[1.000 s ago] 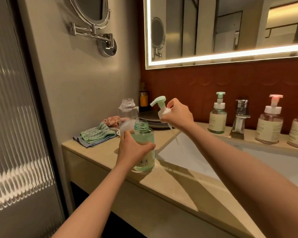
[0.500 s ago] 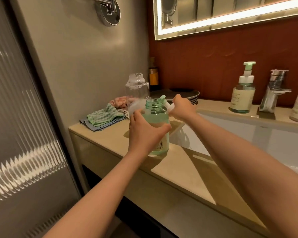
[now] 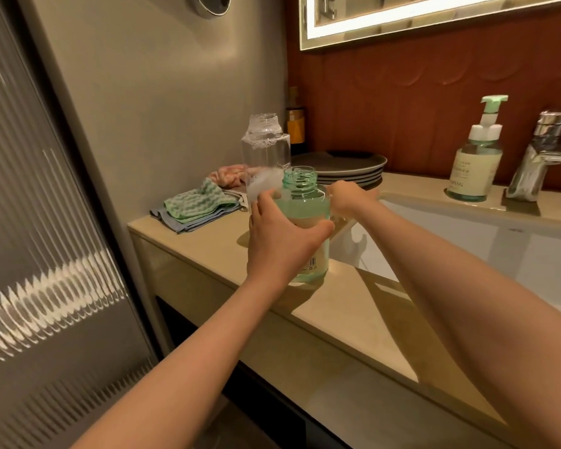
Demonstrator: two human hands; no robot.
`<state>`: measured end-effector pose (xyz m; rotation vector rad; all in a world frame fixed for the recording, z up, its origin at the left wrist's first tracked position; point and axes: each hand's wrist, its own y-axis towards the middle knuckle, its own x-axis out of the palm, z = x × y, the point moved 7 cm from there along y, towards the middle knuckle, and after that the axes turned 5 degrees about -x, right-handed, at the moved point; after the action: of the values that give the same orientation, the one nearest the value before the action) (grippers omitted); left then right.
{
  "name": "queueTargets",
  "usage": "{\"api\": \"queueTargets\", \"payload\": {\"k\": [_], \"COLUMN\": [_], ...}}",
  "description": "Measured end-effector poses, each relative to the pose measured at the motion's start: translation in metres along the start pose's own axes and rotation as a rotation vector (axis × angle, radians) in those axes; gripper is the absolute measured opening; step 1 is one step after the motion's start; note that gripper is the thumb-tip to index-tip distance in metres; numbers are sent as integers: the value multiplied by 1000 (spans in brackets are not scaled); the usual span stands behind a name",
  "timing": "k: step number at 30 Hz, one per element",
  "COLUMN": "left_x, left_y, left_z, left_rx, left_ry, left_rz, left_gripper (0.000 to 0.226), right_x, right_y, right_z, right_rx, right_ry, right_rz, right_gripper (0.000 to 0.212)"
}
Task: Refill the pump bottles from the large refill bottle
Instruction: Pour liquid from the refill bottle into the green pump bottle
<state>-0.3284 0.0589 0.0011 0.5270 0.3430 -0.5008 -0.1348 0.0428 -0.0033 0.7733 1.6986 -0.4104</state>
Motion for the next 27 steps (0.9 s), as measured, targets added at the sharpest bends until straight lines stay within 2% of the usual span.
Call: {"api": "queueTargets", "payload": {"k": [3,6,8,10,13,16,21,27], "left_x": [-1,-1,-1,-1,-2,-5,-18,-32], "left_y": [-1,-2,-2,-3,-5,-7,-9,-14], "left_z": [-1,0,1,1,1,-1,-6,-11], "left_rx": [2,-3,-13,-24,-44,-69,-89,-109], "left_ry": [3,-2,-3,-5,-22,-33,-19,-16], "left_rz": [5,-3,-15,-25,-36,-53,-50,-36], "left_gripper": [83,83,83,82,80,78,80,80], "right_x": [-3,-22,-38,-53,-67,-61,-42,-43], "right_y": [-1,-9,-18,-26,-40,-44,-44,-41], "right_z": [2,-1,-8,-20,-46,-70,-92,-92], "right_rx": [13,-10,-51,-122,-209,-231,-224,-205], "right_ry": [21,74,227,482,854,1008,1021,910], "right_rz": [23,138,237,279,181,37,-36,162], "right_gripper": [47,51,55,57,63,65,74,74]}}
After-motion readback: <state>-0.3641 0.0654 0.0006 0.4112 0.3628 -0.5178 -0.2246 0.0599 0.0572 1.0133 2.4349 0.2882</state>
